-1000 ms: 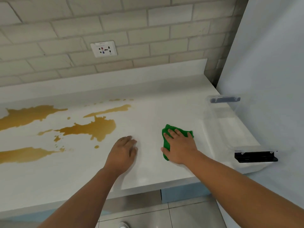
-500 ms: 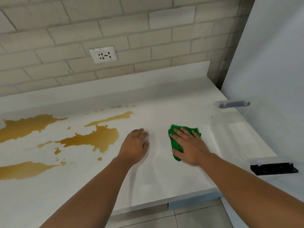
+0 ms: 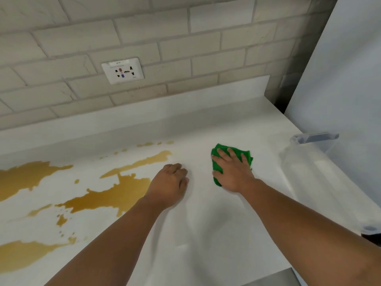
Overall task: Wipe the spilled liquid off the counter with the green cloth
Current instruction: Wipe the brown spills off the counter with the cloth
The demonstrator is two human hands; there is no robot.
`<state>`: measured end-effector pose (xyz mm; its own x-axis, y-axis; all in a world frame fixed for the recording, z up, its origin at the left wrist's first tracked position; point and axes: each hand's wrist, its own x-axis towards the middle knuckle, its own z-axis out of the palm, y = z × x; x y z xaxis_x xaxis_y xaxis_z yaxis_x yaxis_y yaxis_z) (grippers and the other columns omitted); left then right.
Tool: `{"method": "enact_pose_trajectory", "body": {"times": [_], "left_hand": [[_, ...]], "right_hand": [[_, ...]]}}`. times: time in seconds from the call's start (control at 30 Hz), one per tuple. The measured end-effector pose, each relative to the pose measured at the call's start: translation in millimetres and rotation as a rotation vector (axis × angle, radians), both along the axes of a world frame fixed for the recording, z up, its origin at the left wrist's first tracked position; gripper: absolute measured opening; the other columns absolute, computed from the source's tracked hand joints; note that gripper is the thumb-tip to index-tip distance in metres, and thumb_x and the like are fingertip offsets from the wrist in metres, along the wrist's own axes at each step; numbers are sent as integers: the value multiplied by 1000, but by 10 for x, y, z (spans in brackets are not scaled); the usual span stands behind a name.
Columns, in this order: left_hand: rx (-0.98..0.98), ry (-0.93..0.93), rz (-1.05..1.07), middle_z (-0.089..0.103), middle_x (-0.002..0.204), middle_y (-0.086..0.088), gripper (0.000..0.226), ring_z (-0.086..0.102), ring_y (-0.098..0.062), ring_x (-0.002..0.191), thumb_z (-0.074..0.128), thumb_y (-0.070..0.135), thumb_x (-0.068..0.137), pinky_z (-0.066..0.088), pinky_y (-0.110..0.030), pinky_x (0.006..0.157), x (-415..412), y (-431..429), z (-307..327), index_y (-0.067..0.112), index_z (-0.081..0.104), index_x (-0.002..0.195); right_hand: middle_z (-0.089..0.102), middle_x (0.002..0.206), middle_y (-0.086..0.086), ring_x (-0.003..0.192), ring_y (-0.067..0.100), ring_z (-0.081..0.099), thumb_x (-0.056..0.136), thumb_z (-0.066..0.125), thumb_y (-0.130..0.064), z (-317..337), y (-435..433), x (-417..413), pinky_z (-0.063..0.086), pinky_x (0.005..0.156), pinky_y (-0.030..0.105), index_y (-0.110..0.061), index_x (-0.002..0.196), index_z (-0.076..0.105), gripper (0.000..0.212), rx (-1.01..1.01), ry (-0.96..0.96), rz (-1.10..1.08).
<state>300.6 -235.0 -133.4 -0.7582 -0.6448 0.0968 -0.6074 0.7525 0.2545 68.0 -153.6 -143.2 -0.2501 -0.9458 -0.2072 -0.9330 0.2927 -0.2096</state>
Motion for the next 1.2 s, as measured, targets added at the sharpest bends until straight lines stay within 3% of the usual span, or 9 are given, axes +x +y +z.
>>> {"method": "enact_pose_trajectory", "body": {"times": [0.1, 0.23, 0.37, 0.53, 0.67, 0.87, 1.07, 1.2], "left_hand": [[-37, 72, -23, 68, 111, -5, 35, 59, -29, 103, 41, 26, 94, 45, -31, 93, 97, -118, 4, 10, 69, 109], [-47, 140, -9, 68, 113, -2, 27, 58, -26, 106, 53, 18, 92, 46, -30, 92, 319, -310, -2, 10, 69, 112], [-48, 179, -68, 69, 112, -4, 27, 60, -25, 108, 56, 16, 89, 42, -26, 95, 358, -429, 20, 9, 70, 111], [-35, 194, -119, 68, 110, -3, 28, 60, -23, 106, 54, 18, 89, 44, -29, 97, 305, -589, -11, 10, 70, 111], [-45, 218, -176, 69, 109, -3, 30, 62, -25, 102, 49, 14, 89, 49, -32, 94, 251, -628, 16, 11, 72, 109], [-19, 161, -143, 70, 113, -6, 59, 61, -33, 106, 22, 15, 80, 51, -43, 92, 161, -795, 71, 8, 70, 114], [-45, 107, -76, 70, 102, 0, 37, 63, -28, 98, 43, 7, 79, 50, -38, 87, 434, -1084, 36, 12, 72, 102], [-75, 99, 53, 71, 110, -5, 34, 62, -30, 103, 49, 20, 84, 50, -38, 91, 864, -1316, 169, 11, 72, 106]], "right_hand": [[4, 165, -14, 152, 17, -3, 101, 28, -53, 11, -112, 311, -5, 120, 53, -38, 154, 23, 55, -32, -45, 128], [8, 165, -13, 152, 14, -1, 90, 13, -64, -12, 124, 243, 0, 122, 48, -37, 154, 24, 70, -62, -23, 303], [5, 165, -10, 152, 15, -1, 81, 16, -73, -23, 158, -142, 3, 122, 48, -37, 155, 18, 82, -50, 49, 48], [1, 166, -7, 151, 22, -1, 86, 44, -64, 21, -383, -170, 4, 118, 56, -37, 155, 16, 79, 33, 43, -199], [2, 166, -12, 152, 19, -3, 92, 44, -52, 66, -646, 80, -1, 120, 56, -40, 154, 18, 69, 29, -12, -161], [19, 161, -21, 150, 5, 3, 102, 38, -45, -5, -443, 486, -8, 120, 45, -42, 146, 40, 44, -117, -258, -79], [15, 164, -8, 151, 11, 5, 95, 41, -60, -65, -182, 370, 0, 123, 46, -28, 157, 10, 76, -109, -98, -170], [-1, 165, -12, 152, 13, -3, 96, 37, -60, -17, -465, 443, -2, 122, 51, -27, 158, 9, 76, -5, -32, -219]]}}
